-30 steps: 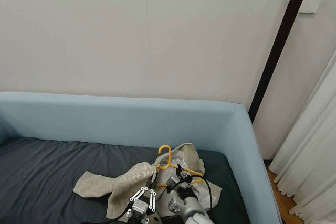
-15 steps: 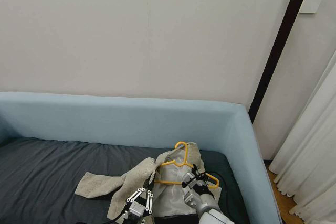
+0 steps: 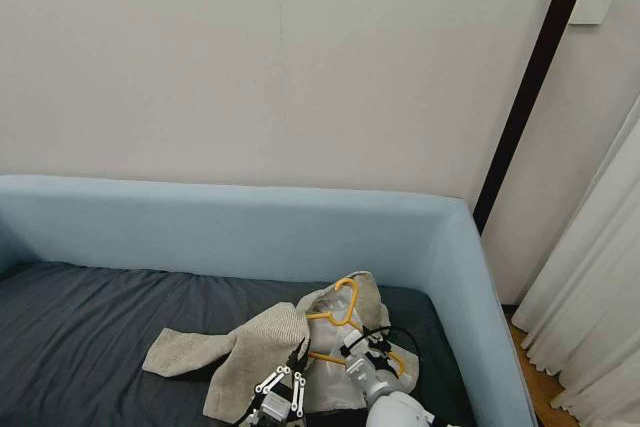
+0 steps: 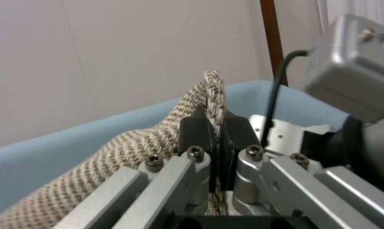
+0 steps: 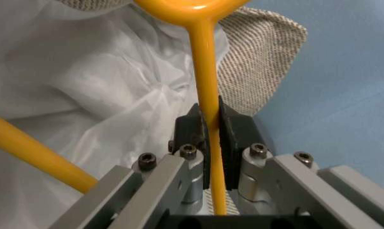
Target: Pick up the clothes from the sofa and hang them on the clothes hanger.
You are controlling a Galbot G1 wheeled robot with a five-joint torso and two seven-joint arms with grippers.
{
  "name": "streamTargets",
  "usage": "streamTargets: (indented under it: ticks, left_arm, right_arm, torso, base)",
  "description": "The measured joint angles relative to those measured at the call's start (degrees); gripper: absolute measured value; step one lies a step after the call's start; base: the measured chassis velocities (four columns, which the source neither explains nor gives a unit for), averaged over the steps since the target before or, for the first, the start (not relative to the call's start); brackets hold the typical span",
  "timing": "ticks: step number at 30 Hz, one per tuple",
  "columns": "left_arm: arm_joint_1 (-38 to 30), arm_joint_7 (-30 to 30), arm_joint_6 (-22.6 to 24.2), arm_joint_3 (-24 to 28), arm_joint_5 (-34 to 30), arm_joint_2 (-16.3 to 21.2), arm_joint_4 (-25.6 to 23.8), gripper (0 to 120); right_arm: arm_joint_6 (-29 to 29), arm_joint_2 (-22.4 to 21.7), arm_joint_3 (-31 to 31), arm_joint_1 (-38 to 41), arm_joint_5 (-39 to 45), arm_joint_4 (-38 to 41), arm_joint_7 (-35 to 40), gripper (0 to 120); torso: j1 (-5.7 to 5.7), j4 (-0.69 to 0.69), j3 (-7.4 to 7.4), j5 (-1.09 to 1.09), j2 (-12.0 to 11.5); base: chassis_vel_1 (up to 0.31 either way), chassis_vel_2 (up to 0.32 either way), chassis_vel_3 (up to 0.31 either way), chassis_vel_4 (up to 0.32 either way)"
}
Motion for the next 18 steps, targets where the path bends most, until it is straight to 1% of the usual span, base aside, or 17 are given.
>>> streamTargets:
  ticks: [3, 6, 11, 18]
  left_arm:
    - [-0.03, 0.0, 0.27, 0.82, 0.04, -0.65, 0.96, 0]
    - [-0.12, 0.1, 0.42, 1.27, 0.04, -1.0, 1.5, 0]
    - [-0.86, 0.77, 0.37, 1.35, 0.48, -1.78, 3.26, 0]
    - [-0.8, 0.15, 0.37, 0.76, 0.64, -1.39, 3.91, 0]
  right_arm:
    - [0.0, 1.66, -0.94, 1.2, 0.19, -1.3, 0.98, 5]
    - [0.02, 2.64, -1.44, 1.77, -1.37, -2.13, 0.96, 5]
    - [1.59, 4.76, -1.27, 2.73, -5.83, -3.79, 0.48, 5]
    - [1.91, 4.88, 0.73, 3.31, -6.03, -3.32, 0.3, 5]
  torso:
    - [0.0, 0.0, 0.0, 0.0, 0.0]
    - [0.0, 0.0, 0.0, 0.01, 0.0]
    - [0.0, -0.01, 0.0, 0.03, 0.0]
    - [0.0, 0.0, 0.0, -0.01, 0.0]
  base:
    - [0.0, 0.0, 0.0, 0.0]
    - [0.0, 0.0, 0.0, 0.0]
    - [0.0, 0.0, 0.0, 0.0]
    - [0.0, 0.0, 0.0, 0.0]
